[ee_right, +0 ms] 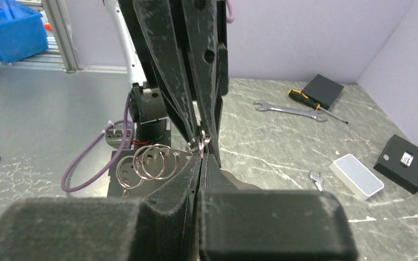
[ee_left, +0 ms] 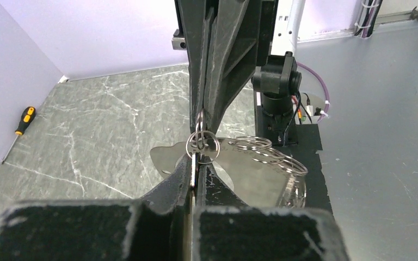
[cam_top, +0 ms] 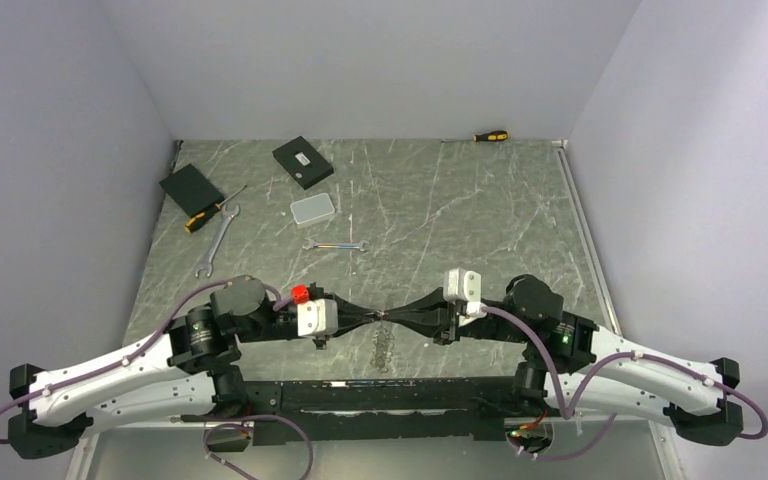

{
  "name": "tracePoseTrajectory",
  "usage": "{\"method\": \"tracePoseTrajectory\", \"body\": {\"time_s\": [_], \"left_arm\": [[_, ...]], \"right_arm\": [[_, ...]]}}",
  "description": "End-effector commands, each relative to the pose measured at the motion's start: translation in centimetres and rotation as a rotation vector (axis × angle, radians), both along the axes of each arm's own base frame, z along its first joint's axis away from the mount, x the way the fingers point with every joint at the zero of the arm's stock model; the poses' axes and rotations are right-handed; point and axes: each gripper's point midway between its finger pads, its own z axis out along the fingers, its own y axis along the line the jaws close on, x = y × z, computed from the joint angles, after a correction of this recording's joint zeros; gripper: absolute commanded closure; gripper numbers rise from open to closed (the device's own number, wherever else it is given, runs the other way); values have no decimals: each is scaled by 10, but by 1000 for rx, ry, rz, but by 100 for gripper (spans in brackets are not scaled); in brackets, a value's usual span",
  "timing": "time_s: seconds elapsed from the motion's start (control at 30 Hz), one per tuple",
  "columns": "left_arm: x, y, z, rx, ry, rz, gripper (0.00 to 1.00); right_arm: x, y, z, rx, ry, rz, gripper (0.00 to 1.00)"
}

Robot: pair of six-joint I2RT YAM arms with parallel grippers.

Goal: Put the keys on the keyring

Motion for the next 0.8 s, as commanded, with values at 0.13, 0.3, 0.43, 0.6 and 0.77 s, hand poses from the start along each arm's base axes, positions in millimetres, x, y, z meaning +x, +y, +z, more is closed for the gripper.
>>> {"method": "tracePoseTrajectory", "body": {"time_s": [0.13,0.3,0.43,0.6,0.77], "left_arm": [[-3,15,14,-16,-35,11,100],[-4,14,4,23,-25,2,100],[-2,12,-4,45,-18,8,100],[-2,4,-13,46,10,-5,100],[3,-2,-29,84,33,13,100]], "right_arm": [[8,0,4,33,28,-50,100],[9,2,10,40,24,-49,100],[8,5,18,48,19,-36,100],[2,7,27,60,24,-1,100],[-3,6,37,89,26,22,100]]}}
